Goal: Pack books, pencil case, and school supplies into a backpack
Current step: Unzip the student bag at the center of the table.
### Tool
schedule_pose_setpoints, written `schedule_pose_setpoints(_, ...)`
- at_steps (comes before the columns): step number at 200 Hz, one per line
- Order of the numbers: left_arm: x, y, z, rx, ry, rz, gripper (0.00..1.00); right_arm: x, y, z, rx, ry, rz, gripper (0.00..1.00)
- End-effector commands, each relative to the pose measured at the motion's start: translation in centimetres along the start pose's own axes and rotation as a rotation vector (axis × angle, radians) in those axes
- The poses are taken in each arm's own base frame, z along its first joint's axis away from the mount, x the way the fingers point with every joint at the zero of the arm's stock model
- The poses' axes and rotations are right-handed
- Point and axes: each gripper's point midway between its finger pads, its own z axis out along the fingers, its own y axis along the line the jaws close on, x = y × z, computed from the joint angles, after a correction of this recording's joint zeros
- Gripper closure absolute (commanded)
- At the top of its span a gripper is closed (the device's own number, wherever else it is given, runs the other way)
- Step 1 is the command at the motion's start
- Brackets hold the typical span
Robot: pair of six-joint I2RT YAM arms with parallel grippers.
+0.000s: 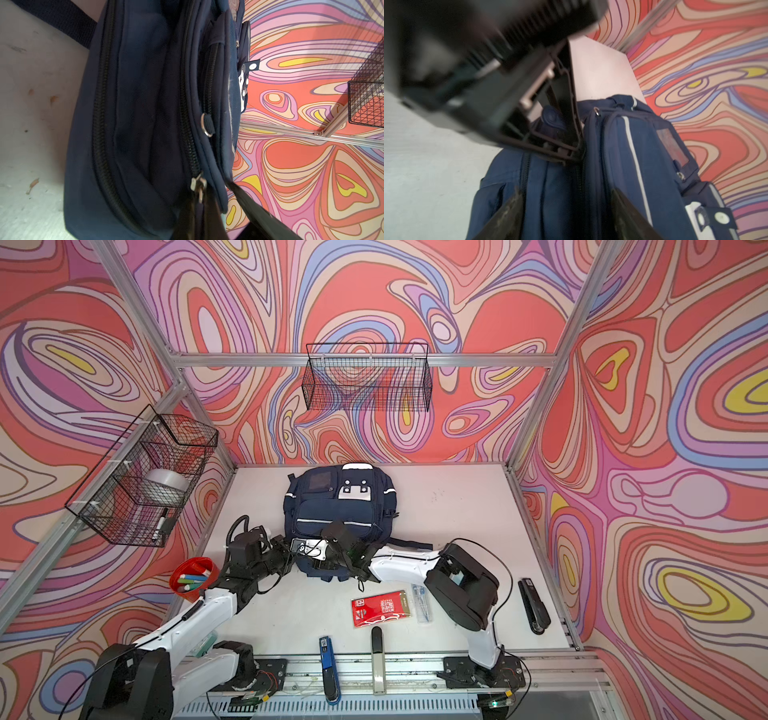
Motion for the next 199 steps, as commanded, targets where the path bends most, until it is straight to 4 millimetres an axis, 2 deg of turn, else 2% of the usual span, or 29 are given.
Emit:
schedule_pose_setpoints(1,-1.1,-2.8,-1.0,0.065,-0.055,0.023,1.00,1.9,-0.9,1.2,0.056,0.091,0.080,0.41)
schedule_pose_setpoints(19,-1.1,-3.0,-1.4,0.067,-0.066,0.028,1.00,2.0,-0.4,1.5,0.039,0.086,0.110,0.77)
schedule_pose_setpoints(46,-2.6,-2.1,-2.2,0.049,-0.120,0.011,1.00,2.1,0.3,-0.3,0.021,0.054,0.094,1.00)
schedule_pose_setpoints(71,-4.5,-1.5,-2.7,0.048,-0.163,-0.032,1.00,2.4,1.2,-2.2,-0.025,0.028,0.011,1.00)
schedule_pose_setpoints(110,-7.1,-1.6,-2.3,0.077,-0.199,-0.084,1.00,3.1,3.2,-4.4,-0.116,-0.034,-0.110,1.00)
schedule_pose_setpoints(117,-7.4,-1.6,-2.2,0.080,-0.203,-0.087,1.00,2.3,2.5,-5.5,-0.103,-0.062,-0.126,1.00)
schedule_pose_setpoints(151,-9.0,-0.6,-1.1,0.053,-0.219,-0.090,1.00,2.3,1.1,-8.0,-0.111,-0.121,-0.123,1.00)
schedule_pose_setpoints(199,-10.5,-1.0,0.0,0.082,-0.231,-0.075,1.00,2.8,2.1,-9.5,-0.186,-0.102,-0.176,1.00)
